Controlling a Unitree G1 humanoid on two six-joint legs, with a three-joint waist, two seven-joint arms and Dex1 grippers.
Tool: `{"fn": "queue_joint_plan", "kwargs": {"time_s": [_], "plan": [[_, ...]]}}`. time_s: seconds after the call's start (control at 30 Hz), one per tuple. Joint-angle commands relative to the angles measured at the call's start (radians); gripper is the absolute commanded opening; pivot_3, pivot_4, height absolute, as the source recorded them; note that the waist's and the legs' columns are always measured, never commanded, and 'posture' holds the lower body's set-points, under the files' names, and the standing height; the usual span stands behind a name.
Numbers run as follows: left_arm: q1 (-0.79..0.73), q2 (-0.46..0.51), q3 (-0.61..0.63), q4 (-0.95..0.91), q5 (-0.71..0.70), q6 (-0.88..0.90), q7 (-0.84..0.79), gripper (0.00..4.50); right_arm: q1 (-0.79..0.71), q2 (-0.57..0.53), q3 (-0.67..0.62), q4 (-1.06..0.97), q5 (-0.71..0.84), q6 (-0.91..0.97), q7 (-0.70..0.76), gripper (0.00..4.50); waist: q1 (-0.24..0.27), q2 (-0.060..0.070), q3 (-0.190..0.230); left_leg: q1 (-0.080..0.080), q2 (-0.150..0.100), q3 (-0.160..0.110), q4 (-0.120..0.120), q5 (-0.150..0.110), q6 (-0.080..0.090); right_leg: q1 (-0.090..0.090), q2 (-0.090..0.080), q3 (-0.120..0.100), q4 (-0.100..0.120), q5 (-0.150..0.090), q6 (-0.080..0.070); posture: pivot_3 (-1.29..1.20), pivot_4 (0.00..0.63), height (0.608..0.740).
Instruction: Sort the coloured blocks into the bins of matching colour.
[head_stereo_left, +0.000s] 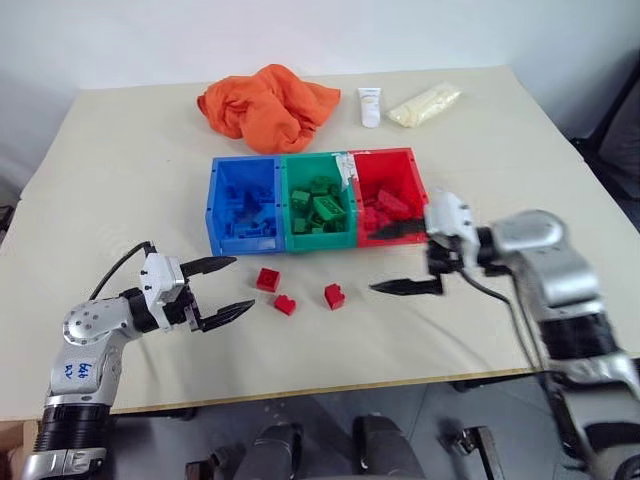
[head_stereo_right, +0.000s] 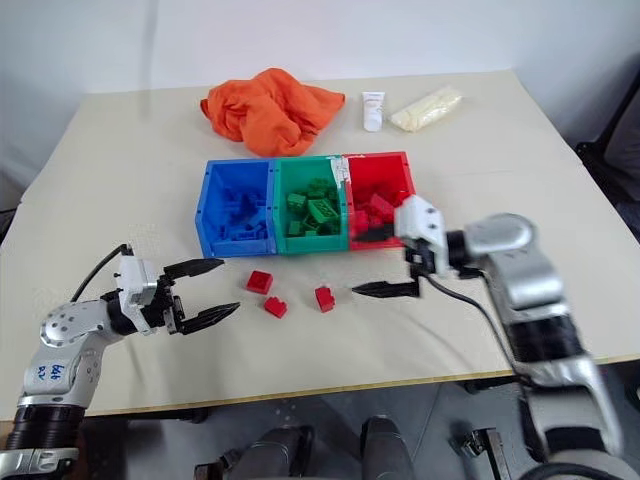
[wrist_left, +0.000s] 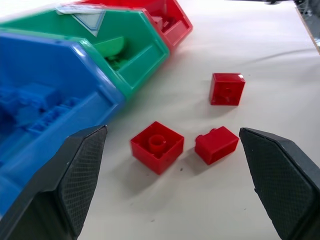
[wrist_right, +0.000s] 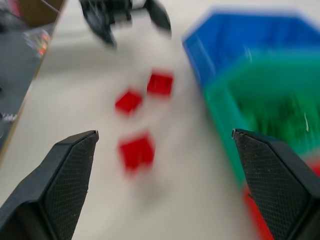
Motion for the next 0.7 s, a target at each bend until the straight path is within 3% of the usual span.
{"fn": "queue_joint_plan", "kwargs": {"time_s": [0.03,0.13,0.27,0.7], "plan": [[-0.005,0.007,0.009,0.003,-0.006,-0.022,-0.017,4.50,0.119,-0.131,-0.076,-0.062,-0.003,0.002,0.018,4.48,0.010,0.000,0.000,0.000,0.000,0.002,0.000,0.000,0.000,0.000,0.000,0.000,-0.001,0.000,0.000,0.00,0.150,0.740],[-0.011,0.010,0.008,0.014,-0.008,-0.026,-0.028,4.50,0.189,-0.200,-0.091,-0.070,-0.014,-0.017,0.009,4.48,0.020,0.000,0.000,0.000,0.000,0.003,0.000,0.000,0.002,0.000,-0.001,0.000,-0.001,0.000,0.000,0.00,0.150,0.740],[-0.023,0.012,0.007,0.025,-0.005,-0.028,-0.035,4.50,0.168,-0.173,-0.053,-0.090,-0.010,-0.007,-0.031,4.48,0.014,0.000,0.000,0.001,0.000,0.007,0.001,0.000,0.002,0.000,0.000,0.000,-0.001,0.000,0.000,0.00,0.150,0.740],[-0.023,0.014,0.009,-0.017,-0.009,-0.013,-0.022,4.50,-0.020,0.140,0.247,0.053,-0.171,-0.073,-0.139,4.48,0.009,0.000,0.000,0.001,0.000,0.006,0.001,0.000,0.002,0.000,-0.001,0.000,-0.001,0.000,0.001,0.00,0.150,0.740]]}}
